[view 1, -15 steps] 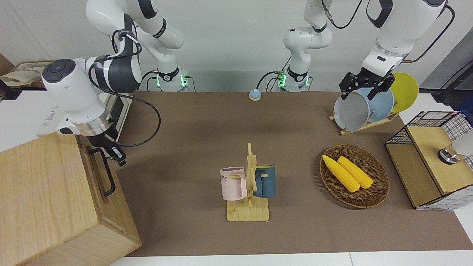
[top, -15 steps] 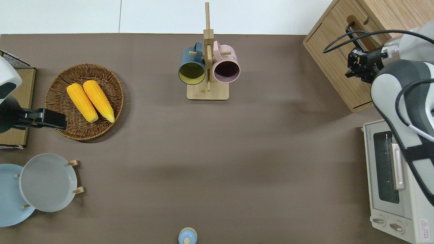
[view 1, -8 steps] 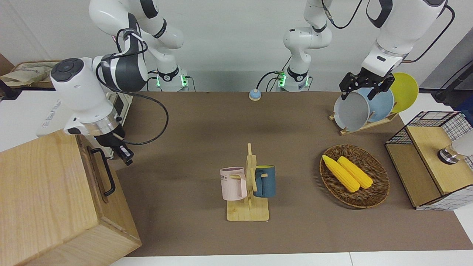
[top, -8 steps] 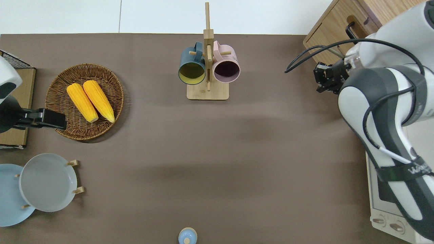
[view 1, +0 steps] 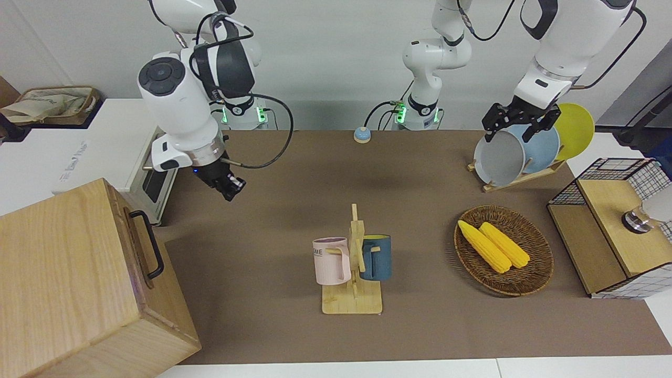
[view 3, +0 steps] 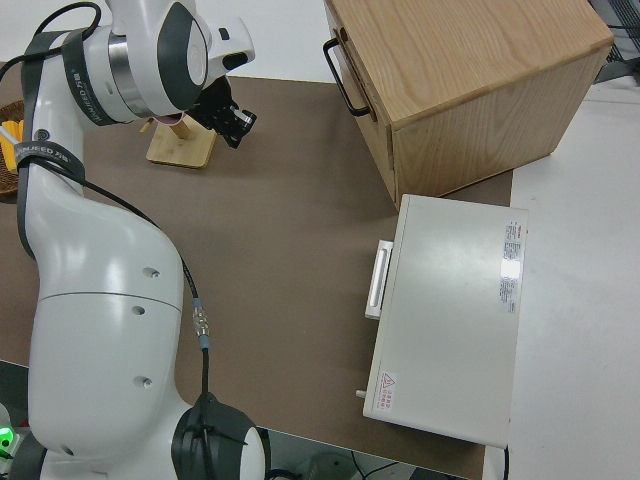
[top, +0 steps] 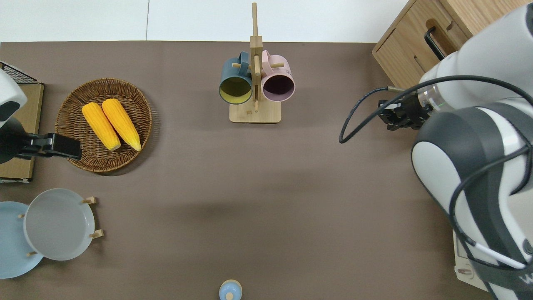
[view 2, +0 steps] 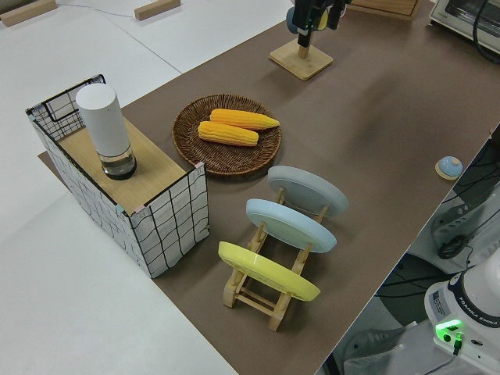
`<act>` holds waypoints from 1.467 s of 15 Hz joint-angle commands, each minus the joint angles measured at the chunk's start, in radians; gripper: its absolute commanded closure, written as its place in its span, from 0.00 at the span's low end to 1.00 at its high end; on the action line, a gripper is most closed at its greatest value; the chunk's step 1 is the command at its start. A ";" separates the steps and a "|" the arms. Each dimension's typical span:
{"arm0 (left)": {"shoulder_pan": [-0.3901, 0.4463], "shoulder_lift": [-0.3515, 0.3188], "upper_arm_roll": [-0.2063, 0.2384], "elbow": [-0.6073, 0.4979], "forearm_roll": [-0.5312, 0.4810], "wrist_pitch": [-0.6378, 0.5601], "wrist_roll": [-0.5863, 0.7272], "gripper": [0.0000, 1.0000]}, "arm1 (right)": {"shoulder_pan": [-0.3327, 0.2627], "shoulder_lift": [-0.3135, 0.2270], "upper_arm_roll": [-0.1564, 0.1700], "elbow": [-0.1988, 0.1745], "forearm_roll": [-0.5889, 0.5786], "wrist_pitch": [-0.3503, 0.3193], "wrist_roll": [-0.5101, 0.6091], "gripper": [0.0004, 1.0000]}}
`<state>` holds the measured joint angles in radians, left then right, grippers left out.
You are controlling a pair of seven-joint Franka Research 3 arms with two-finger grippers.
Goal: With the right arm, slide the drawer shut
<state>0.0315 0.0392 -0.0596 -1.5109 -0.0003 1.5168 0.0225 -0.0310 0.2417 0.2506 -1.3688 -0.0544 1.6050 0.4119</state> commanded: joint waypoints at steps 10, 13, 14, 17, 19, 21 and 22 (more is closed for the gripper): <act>0.004 0.011 -0.006 0.024 0.017 -0.020 0.010 0.01 | 0.023 -0.093 -0.040 -0.069 -0.062 -0.010 -0.182 0.59; 0.004 0.011 -0.006 0.026 0.017 -0.020 0.010 0.01 | 0.028 -0.093 -0.040 -0.066 -0.059 -0.010 -0.182 0.02; 0.004 0.011 -0.006 0.026 0.017 -0.020 0.010 0.01 | 0.026 -0.093 -0.039 -0.066 -0.044 -0.011 -0.182 0.01; 0.004 0.011 -0.006 0.026 0.017 -0.020 0.010 0.01 | 0.011 -0.094 -0.040 -0.059 -0.004 -0.019 -0.191 0.01; 0.004 0.011 -0.006 0.026 0.017 -0.020 0.010 0.01 | 0.011 -0.094 -0.059 -0.059 -0.001 -0.019 -0.214 0.01; 0.004 0.011 -0.006 0.026 0.017 -0.020 0.010 0.01 | 0.009 -0.094 -0.063 -0.059 0.004 -0.025 -0.238 0.01; 0.004 0.011 -0.006 0.026 0.017 -0.020 0.010 0.01 | 0.009 -0.094 -0.063 -0.059 0.001 -0.039 -0.239 0.01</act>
<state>0.0315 0.0392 -0.0596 -1.5109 -0.0003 1.5168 0.0225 -0.0072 0.1652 0.1888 -1.4137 -0.0809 1.5935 0.2201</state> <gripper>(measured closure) 0.004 0.013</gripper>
